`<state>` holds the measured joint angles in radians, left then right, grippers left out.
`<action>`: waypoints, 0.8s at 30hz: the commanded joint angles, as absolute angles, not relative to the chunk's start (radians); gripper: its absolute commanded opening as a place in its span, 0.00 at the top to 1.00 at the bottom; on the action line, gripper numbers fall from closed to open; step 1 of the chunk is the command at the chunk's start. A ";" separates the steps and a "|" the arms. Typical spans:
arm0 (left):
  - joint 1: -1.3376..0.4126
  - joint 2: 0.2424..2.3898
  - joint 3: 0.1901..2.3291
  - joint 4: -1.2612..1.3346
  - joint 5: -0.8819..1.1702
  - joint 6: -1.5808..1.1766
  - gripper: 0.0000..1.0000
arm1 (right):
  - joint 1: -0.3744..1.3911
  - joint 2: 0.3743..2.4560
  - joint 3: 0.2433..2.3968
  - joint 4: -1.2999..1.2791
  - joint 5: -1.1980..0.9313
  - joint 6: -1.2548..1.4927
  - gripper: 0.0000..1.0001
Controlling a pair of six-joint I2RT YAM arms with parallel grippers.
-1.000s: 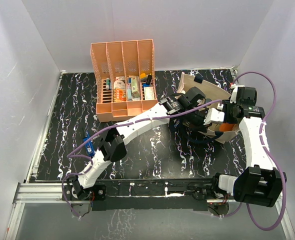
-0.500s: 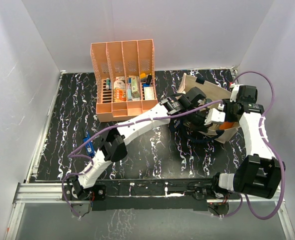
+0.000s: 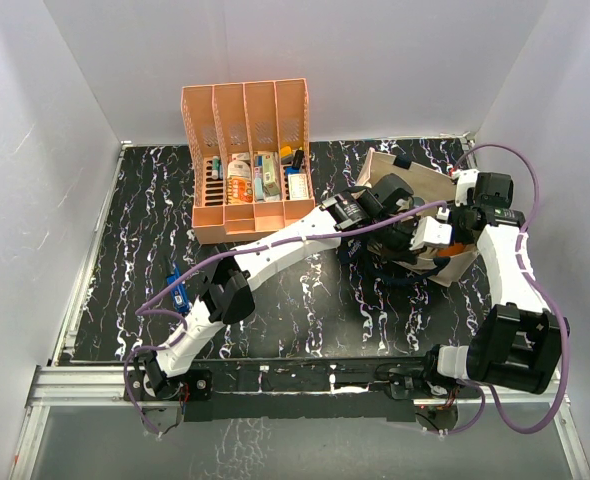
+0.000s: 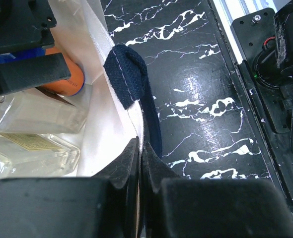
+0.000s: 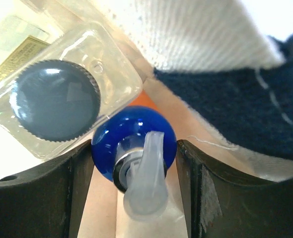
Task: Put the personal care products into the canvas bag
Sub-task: Place the care product in the canvas bag.
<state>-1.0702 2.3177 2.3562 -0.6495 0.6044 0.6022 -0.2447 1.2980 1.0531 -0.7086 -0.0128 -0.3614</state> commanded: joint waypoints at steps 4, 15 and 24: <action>-1.089 2.301 2.401 -0.659 0.648 0.606 1.00 | -0.267 1.313 1.071 -0.652 0.069 -0.438 0.25; -1.091 2.300 2.402 -0.659 0.649 0.607 1.00 | -0.267 1.298 1.136 -0.680 0.067 -0.465 0.16; -1.092 2.302 2.406 -0.658 0.649 0.607 1.00 | -0.267 1.233 1.176 -0.719 0.057 -0.514 0.16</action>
